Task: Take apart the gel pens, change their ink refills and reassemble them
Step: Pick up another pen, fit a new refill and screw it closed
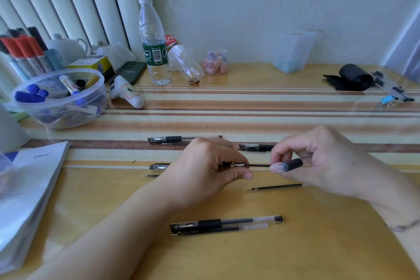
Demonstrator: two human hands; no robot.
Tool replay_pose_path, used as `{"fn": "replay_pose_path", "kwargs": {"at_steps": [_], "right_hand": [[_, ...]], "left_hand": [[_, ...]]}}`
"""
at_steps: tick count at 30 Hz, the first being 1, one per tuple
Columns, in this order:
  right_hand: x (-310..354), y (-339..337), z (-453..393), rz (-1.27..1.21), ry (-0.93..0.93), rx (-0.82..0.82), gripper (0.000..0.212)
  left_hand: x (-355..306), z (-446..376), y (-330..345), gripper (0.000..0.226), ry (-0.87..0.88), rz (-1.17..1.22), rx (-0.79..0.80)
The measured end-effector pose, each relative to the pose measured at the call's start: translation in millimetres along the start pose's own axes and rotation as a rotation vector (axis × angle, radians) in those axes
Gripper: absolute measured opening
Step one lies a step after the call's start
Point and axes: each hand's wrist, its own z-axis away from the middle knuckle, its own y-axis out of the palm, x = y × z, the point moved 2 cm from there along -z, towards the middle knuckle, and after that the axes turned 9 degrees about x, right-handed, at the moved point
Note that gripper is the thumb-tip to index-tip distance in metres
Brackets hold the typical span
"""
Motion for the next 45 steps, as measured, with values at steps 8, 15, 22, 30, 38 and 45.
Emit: {"fn": "replay_pose_path", "kwargs": {"at_steps": [8,15,22,30,38,45], "right_hand": [[-6,-28,8,-0.102,0.025,-0.385,0.049],[-27,-23,10,-0.011,0.063,-0.388,0.013],[-38,-21,11,0.004,0.061,-0.307,0.022],[-35,-20,11,0.012,-0.006,-0.313,0.017],[-10,-14,6,0.33,-0.028,-0.279,0.025],[13,23,-9,0.353,-0.184,-0.352,0.042]], "left_hand": [[17,2,-22,0.016,-0.055,0.082,-0.187],[22,3,-23,0.018,-0.08,0.113,-0.19],[22,2,-23,0.015,-0.082,0.108,-0.208],[21,3,-23,0.016,-0.069,0.064,-0.189],[15,2,-18,0.015,-0.039,-0.072,-0.196],[13,0,-4,0.022,-0.092,-0.08,-0.177]]}}
